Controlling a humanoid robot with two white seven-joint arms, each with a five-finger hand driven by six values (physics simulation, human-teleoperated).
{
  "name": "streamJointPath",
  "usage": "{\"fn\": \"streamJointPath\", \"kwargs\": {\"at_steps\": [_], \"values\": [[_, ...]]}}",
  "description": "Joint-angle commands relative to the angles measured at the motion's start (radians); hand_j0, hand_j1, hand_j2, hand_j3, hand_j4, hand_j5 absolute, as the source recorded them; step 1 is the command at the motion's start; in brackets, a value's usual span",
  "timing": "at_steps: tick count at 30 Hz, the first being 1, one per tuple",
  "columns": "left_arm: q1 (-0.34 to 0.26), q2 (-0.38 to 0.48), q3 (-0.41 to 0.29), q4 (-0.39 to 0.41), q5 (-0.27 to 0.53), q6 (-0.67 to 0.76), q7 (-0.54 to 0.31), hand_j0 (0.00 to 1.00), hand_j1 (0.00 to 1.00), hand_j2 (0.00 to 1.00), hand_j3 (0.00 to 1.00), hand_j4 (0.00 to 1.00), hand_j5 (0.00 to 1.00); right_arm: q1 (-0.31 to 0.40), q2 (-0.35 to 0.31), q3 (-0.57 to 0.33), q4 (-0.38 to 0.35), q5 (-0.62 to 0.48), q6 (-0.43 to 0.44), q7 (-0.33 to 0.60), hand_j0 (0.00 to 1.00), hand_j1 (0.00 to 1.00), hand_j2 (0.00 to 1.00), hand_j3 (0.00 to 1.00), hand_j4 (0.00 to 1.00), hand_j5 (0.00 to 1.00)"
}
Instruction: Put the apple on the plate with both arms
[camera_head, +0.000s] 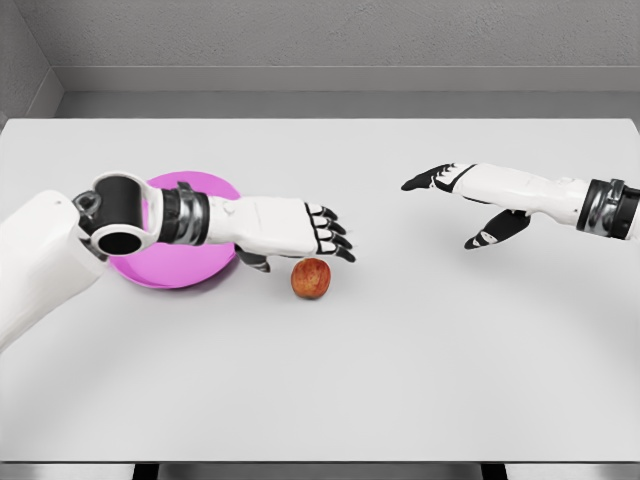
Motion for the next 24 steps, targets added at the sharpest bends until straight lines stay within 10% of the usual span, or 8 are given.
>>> {"fn": "streamJointPath", "kwargs": {"at_steps": [1,24], "values": [[0.000,0.004,-0.009,0.004,0.006,0.003,0.001,1.00,1.00,1.00,1.00,1.00,1.00,0.000,-0.001,0.000,0.000,-0.007,0.003,0.000,1.00,1.00,1.00,1.00,1.00,1.00],[0.005,-0.055,-0.062,0.078,-0.056,0.003,0.001,0.91,0.91,0.91,0.91,0.91,0.91,0.002,-0.001,0.000,0.000,-0.007,0.003,0.000,1.00,1.00,1.00,1.00,1.00,1.00]]}}
